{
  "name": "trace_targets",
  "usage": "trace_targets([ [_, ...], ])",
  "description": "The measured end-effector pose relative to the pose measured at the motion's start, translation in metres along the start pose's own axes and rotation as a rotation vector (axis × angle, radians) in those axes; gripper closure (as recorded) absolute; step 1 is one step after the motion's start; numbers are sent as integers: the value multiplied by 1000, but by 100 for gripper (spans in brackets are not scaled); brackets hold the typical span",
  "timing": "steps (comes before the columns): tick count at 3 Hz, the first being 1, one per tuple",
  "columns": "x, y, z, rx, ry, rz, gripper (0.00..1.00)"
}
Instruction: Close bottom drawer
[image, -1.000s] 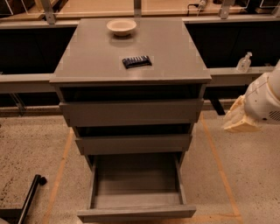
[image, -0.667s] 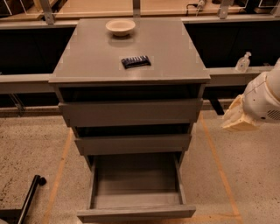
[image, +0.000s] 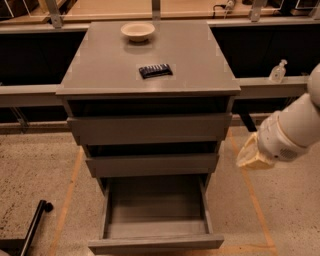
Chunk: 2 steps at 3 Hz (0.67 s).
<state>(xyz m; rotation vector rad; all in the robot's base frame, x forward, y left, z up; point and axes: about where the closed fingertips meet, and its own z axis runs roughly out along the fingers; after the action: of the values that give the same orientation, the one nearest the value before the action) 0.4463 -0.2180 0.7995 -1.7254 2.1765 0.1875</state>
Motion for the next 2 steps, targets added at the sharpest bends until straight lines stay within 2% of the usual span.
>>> trace_targets([
  [2,27,23,112,-127,-51,29,100],
])
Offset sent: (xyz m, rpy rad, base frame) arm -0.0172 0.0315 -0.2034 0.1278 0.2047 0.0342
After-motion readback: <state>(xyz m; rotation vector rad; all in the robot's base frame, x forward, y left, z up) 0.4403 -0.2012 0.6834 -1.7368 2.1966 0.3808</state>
